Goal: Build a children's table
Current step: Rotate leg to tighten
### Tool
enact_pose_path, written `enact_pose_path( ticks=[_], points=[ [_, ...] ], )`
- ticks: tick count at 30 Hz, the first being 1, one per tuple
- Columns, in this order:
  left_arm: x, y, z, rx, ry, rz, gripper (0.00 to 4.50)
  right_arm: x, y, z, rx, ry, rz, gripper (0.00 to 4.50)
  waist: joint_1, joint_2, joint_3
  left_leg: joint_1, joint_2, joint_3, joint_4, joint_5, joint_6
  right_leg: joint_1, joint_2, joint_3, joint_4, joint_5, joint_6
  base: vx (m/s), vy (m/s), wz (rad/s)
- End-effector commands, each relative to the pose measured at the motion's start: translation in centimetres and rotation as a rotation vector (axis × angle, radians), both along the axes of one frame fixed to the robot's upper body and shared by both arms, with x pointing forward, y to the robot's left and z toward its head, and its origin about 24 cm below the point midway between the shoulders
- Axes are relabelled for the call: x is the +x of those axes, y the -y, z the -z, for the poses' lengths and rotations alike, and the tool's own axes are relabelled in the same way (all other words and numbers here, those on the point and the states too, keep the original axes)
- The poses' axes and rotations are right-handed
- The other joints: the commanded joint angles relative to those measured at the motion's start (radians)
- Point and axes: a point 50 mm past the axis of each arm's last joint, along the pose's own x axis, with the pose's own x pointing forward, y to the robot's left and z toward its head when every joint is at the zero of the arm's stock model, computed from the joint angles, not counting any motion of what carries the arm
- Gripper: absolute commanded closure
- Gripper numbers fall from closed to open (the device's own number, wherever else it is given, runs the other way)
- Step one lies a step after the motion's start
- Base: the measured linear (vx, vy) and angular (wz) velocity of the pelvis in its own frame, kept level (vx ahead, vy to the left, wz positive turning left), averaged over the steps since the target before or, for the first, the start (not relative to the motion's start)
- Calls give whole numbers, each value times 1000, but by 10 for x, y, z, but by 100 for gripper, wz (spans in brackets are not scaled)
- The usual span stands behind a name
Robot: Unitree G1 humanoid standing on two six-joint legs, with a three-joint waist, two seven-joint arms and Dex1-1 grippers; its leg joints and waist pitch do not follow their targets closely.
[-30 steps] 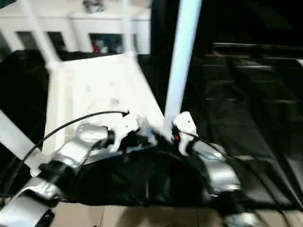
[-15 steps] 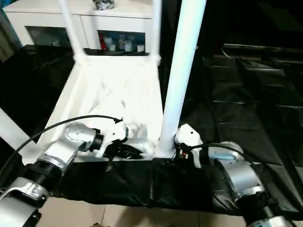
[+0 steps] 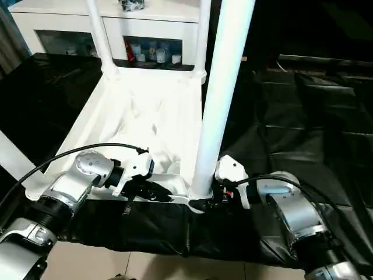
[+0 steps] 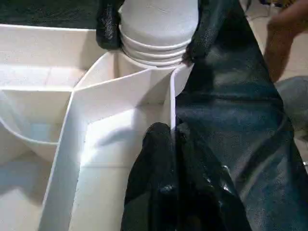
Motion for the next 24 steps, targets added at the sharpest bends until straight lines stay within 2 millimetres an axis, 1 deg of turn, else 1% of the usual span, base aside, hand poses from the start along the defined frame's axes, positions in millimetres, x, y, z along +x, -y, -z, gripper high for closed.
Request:
enact_pose_path(
  ticks=[1, 2, 3, 4, 5, 6, 7, 8, 9, 10, 11, 12, 13, 14, 15, 16, 17, 18, 20, 21, 22, 24],
  points=[
    [0, 11, 9, 3, -28, -73, 450, -1, -14, 6, 63, -18, 66, 176, -3, -18, -42, 2, 32, 2, -69, -228, 80, 44, -42, 27, -63, -266, -229, 0, 0, 0],
    [1, 14, 10, 4, -25, -91, 450, 0, -16, 8, 70, -13, 103, 176, -5, -18, -41, 6, 31, 0, -72, -261, 64, 42, -43, 27, -69, -327, -213, 0, 0, 0],
    [2, 18, 12, 7, -22, -121, 450, 3, -19, 11, 80, -5, 172, 176, -10, -18, -40, 4, 30, -2, -75, -276, 47, 43, -44, 28, -74, -367, -195, 0, 0, 0],
    [2, 26, 15, 11, -17, -161, 450, 8, -23, 16, 91, 0, 279, 176, -14, -18, -39, 5, 29, -3, -76, -289, 33, 39, -44, 28, -77, -396, -180, 0, 0, 0],
    [2, 26, 15, 11, -17, -161, 450, 8, -23, 16, 91, 0, 279, 176, -16, -19, -38, 5, 28, -4, -76, -300, 27, 37, -43, 27, -79, -412, -175, 0, 0, 0],
    [2, 33, 17, 12, -16, -193, 450, 12, -26, 20, 101, -6, 368, 176, -23, -16, -38, 5, 26, -5, -78, -324, 19, 36, -44, 26, -84, -451, -162, 0, 0, 0],
    [1, 37, 18, 12, -19, -209, 450, 14, -28, 23, 105, -11, 410, 176, -25, -13, -37, 5, 24, -7, -78, -335, 17, 36, -44, 25, -87, -471, -154, 0, 0, 0],
    [1, 44, 21, 10, -20, -243, 450, 18, -34, 27, 108, -13, 483, 177, -30, -11, -35, 8, 23, -9, -79, -356, 14, 32, -43, 24, -93, -508, -141, 0, 0, 0],
    [0, 51, 24, 8, -24, -271, 450, 22, -40, 32, 112, -18, 553, 177, -37, -8, -30, 10, 22, -11, -80, -386, 5, 26, -43, 22, -98, -557, -128, 0, 0, 0],
    [0, 53, 25, 8, -25, -278, 450, 23, -43, 32, 113, -17, 571, 177, -42, -12, -29, 9, 19, -12, -80, -404, -1, 26, -42, 19, -101, -591, -115, 0, 0, 0],
    [-1, 57, 27, 9, -26, -294, 450, 25, -47, 34, 113, -16, 607, 177, -45, -14, -29, 8, 16, -16, -80, -413, -3, 30, -43, 15, -105, -627, -99, 0, 0, 0],
    [-2, 64, 30, 12, -22, -314, 450, 30, -57, 35, 112, -8, 676, 177, -50, -9, -28, 10, 14, -23, -81, -442, -10, 26, -45, 12, -116, -688, -61, 0, 0, 0],
    [-2, 67, 31, 15, -17, -317, 450, 32, -65, 33, 121, 9, 694, 177, -53, -9, -28, 13, 13, -24, -80, -454, -12, 22, -45, 10, -119, -704, -55, 0, 0, 0],
    [-3, 68, 31, 16, -13, -319, 450, 33, -68, 32, 126, 18, 701, 177, -61, -8, -27, 18, 11, -28, -80, -481, -13, 18, -44, 5, -126, -733, -43, 0, 0, 0],
    [-3, 72, 31, 15, -8, -318, 450, 35, -80, 26, 166, 34, 705, 177, -65, -6, -31, 18, 12, -29, -81, -484, -8, 20, -44, 5, -127, -712, -43, 0, 0, 0],
    [-3, 72, 31, 15, -8, -318, 450, 35, -80, 26, 166, 34, 705, 177, -66, -4, -32, 18, 13, -30, -84, -485, -5, 22, -44, 6, -126, -691, -48, 0, 0, 0],
    [-4, 74, 30, 6, -11, -311, 450, 33, -85, 22, 161, 78, 650, 121, -68, -3, -34, 16, 15, -29, -88, -485, 2, 25, -41, 4, -124, -643, -61, 0, 0, 0],
    [-4, 74, 30, 5, -12, -310, 450, 33, -85, 22, 163, 81, 649, 107, -68, -2, -34, 15, 17, -29, -90, -488, 4, 26, -40, 4, -122, -625, -67, 0, 0, 0],
    [-4, 70, 29, 4, -10, -303, 450, 32, -78, 18, 212, 78, 643, 107, -68, -3, -34, 15, 19, -25, -92, -491, 11, 23, -37, 10, -117, -566, -91, 0, 0, 0],
    [-4, 70, 29, 4, -10, -303, 450, 32, -78, 18, 212, 78, 643, 91, -68, -3, -34, 15, 19, -25, -92, -491, 11, 23, -37, 10, -117, -566, -91, 0, 0, 0],
    [-4, 68, 28, 2, -7, -299, 450, 32, -74, 17, 211, 85, 624, 63, -62, -4, -37, 15, 20, -22, -91, -473, 20, 25, -40, 17, -112, -529, -110, 0, 0, 0],
    [-3, 64, 26, -16, -5, -281, 450, 28, -65, 16, 199, 83, 551, 63, -59, -4, -40, 10, 22, -16, -90, -438, 37, 33, -37, 21, -105, -456, -133, 0, 0, 0]
  ],
)
